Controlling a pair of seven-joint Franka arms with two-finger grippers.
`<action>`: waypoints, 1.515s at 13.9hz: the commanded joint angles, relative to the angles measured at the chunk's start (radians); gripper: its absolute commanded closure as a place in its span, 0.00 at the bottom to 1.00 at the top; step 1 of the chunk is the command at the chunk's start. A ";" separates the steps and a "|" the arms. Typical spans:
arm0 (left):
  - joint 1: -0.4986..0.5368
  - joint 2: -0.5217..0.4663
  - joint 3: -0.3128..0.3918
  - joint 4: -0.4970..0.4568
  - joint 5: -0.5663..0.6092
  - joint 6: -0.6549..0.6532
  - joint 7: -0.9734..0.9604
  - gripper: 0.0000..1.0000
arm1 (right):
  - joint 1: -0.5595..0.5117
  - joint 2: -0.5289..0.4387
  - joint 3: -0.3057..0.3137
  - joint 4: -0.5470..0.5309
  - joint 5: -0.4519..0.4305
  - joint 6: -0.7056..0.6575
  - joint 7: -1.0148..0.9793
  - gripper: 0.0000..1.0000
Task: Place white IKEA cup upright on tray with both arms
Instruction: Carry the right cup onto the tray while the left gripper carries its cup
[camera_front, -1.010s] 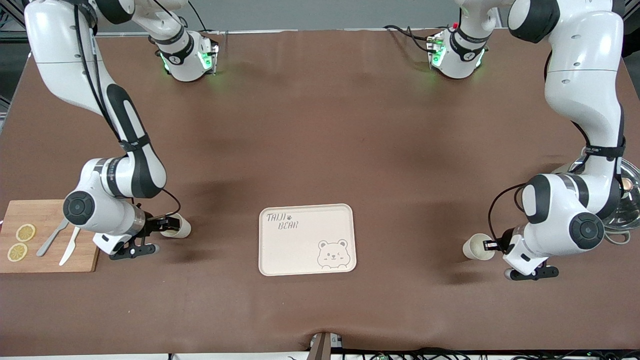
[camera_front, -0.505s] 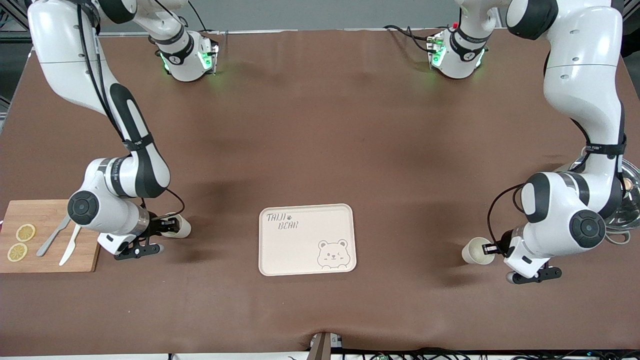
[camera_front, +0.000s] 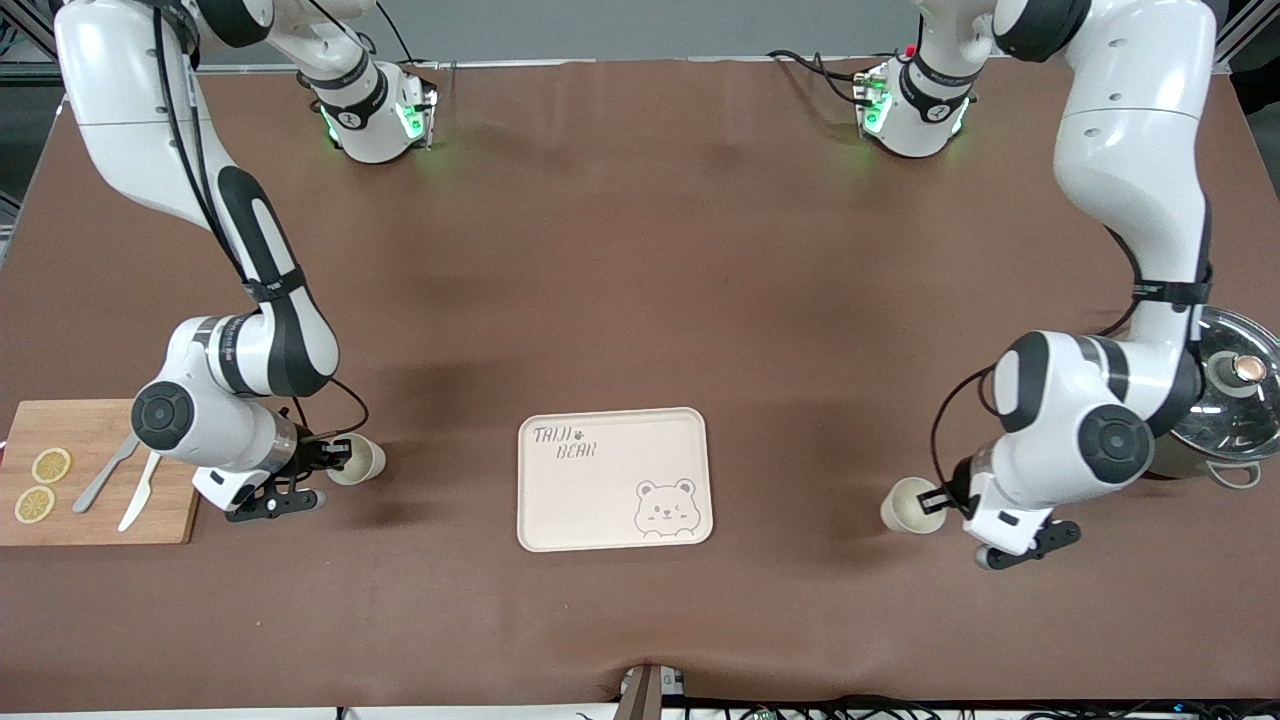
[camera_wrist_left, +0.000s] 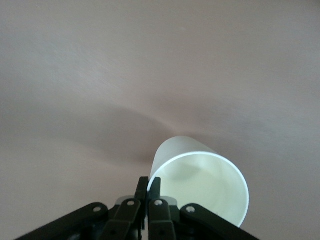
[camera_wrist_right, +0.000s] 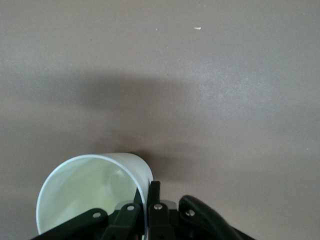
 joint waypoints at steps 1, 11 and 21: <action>-0.055 -0.016 0.003 0.002 0.001 -0.002 -0.118 1.00 | 0.001 -0.001 -0.001 0.059 0.041 -0.080 0.000 1.00; -0.253 -0.022 0.004 0.055 -0.004 -0.016 -0.426 1.00 | 0.164 -0.004 0.000 0.249 0.109 -0.257 0.413 1.00; -0.348 0.010 -0.001 0.097 -0.103 -0.001 -0.658 1.00 | 0.347 0.065 -0.001 0.258 0.107 -0.099 0.656 1.00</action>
